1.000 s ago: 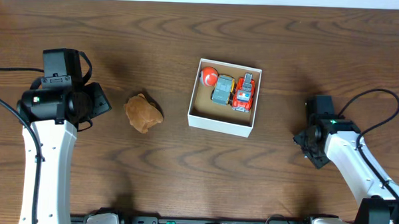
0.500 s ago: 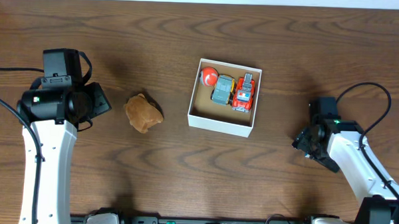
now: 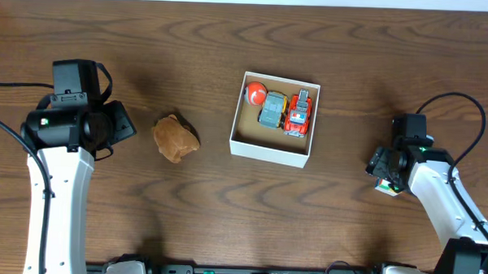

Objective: Pack container
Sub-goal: 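Lower the right gripper onto the puzzle cube and close on it, then lift the cube and carry it left into the box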

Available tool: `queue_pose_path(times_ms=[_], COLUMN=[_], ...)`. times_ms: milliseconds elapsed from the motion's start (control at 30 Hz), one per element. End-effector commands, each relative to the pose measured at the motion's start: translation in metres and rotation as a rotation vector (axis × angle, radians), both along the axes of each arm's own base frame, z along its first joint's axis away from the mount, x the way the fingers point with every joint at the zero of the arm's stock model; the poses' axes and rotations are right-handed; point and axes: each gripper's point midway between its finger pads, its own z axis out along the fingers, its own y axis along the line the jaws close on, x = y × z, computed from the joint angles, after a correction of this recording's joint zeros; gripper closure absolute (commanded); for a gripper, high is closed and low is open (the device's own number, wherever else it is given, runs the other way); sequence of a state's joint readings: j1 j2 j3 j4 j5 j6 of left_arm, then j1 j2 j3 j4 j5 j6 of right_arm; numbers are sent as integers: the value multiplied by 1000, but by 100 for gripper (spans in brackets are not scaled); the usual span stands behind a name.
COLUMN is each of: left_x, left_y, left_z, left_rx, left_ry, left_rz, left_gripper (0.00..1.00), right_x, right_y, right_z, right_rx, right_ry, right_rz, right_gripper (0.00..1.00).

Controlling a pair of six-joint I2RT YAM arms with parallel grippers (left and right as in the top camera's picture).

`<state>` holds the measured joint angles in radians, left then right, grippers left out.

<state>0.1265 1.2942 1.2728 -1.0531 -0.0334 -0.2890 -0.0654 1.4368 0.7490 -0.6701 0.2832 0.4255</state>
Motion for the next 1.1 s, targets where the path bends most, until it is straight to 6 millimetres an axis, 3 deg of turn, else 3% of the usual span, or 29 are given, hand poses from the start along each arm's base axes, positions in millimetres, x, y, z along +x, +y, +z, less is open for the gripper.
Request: queue_pose_path(times_ms=[0,333,433,600,1067], left_x=[-1,-1,-1,-1,-1], left_y=[2,2,1,1,1], left_z=[-1,-1,-1,-1,-1], left_rx=[0,0,0,0,0], left_ry=[4,5,4,4,5], left_rz=[12,12,12,12,12], left_gripper=[43,43,43,43,43], right_x=[7,0,0,-1,-4], right_y=[3,5,5,7,11], right_z=[-6,-28,-28,-28,-29], right_rx=[30,57,57,66,92], right_ry=[13,82,82,88,91], right_rz=[31,0,0,-3,-32], right_gripper=[12,16,25,55,74])
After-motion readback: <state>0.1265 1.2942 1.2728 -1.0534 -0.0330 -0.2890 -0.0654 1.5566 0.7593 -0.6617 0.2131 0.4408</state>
